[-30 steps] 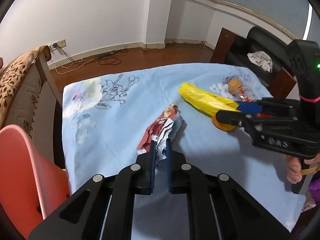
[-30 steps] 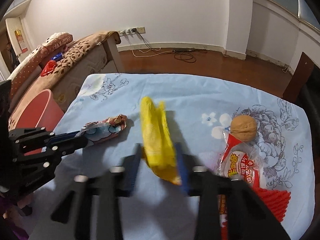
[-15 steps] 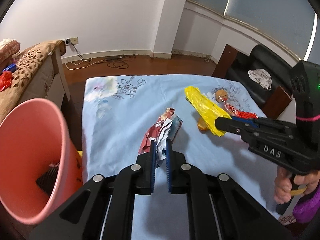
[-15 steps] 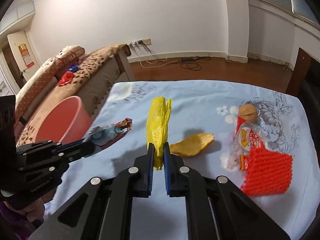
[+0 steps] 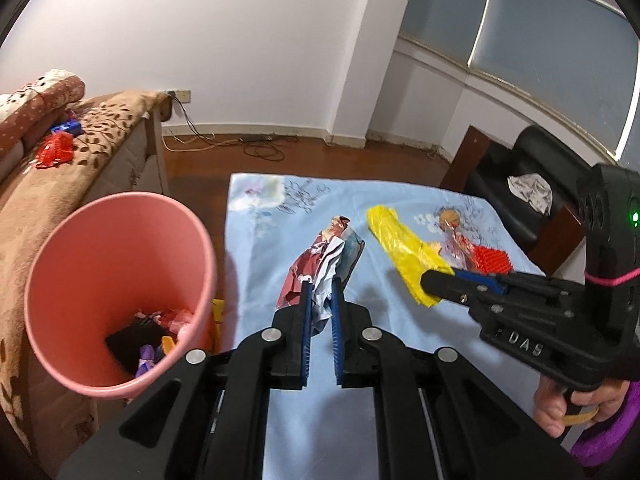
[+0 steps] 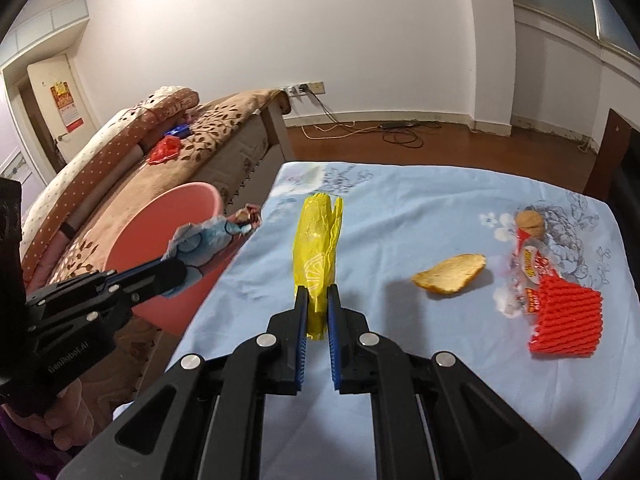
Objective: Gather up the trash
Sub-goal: 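Carry the wrapper and the yellow bag over the pink bucket with both tools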
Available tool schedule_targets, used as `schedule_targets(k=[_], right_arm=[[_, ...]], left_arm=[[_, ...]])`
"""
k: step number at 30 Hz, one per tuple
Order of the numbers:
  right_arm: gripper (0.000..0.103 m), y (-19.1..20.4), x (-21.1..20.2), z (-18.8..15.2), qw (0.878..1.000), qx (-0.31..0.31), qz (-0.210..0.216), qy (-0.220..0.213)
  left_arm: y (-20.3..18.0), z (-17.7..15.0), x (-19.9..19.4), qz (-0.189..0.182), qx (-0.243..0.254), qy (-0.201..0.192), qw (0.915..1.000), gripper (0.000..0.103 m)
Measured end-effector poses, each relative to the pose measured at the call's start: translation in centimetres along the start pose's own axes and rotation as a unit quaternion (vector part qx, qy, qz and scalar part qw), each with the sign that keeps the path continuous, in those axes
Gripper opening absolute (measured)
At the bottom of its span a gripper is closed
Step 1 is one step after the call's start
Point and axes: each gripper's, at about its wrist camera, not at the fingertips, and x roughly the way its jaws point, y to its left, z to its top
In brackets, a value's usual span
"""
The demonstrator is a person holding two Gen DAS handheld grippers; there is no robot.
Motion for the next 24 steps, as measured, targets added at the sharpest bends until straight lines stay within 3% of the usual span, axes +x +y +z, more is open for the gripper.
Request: schedule_targets(k=[10,24], right_arm=[[0.009,3.7,0.4,1.1,1.000,-0.001,0.031,-0.004],[0.009,10.7,4.1,4.1,0.996,-0.048,0.081,0.000]], left_arm=[[3.6,0.2,-3.1,0.030,-0.027,-0.035,0.9986,0.009],[10.5,-0.3,-4.5,0.097,-0.091,-0.037,0.9904,0.009]])
